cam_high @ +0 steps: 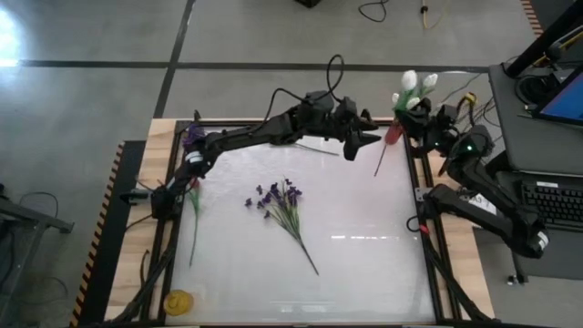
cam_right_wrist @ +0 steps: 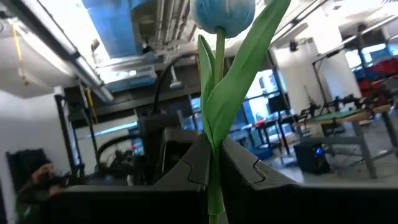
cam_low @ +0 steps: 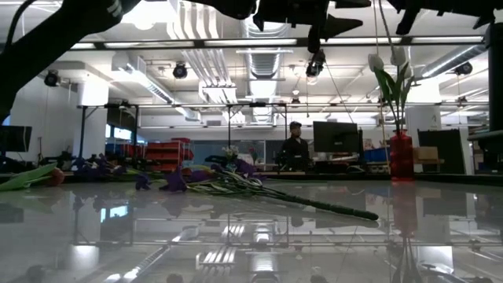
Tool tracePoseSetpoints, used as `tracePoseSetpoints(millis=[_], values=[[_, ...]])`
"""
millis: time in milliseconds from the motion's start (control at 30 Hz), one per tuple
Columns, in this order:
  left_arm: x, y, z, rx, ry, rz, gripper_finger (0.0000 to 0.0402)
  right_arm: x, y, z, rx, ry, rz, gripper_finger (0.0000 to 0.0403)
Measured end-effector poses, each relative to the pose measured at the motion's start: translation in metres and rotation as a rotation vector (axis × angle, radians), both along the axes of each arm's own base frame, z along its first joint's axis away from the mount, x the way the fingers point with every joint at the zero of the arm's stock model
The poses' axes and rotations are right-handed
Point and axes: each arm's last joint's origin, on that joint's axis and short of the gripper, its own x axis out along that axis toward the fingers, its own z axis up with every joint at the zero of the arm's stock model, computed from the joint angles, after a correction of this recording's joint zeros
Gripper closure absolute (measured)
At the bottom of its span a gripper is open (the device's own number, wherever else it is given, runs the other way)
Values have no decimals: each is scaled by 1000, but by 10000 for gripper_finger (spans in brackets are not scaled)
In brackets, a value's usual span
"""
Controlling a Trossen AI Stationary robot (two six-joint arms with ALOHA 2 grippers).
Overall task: Sort flowers into vase by color
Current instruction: Put the white tulip into the red flower vase
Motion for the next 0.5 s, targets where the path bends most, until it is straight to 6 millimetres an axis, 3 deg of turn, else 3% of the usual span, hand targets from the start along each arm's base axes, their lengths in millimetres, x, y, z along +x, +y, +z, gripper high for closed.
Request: tracePoseSetpoints(millis=[267, 500], values=[[0, 1, 2, 1, -4, 21, 215, 31, -5, -11, -7, 45, 75, 390], [-2, 5, 1, -8, 12, 28, 273, 37, -7, -13, -13, 39, 63, 390]])
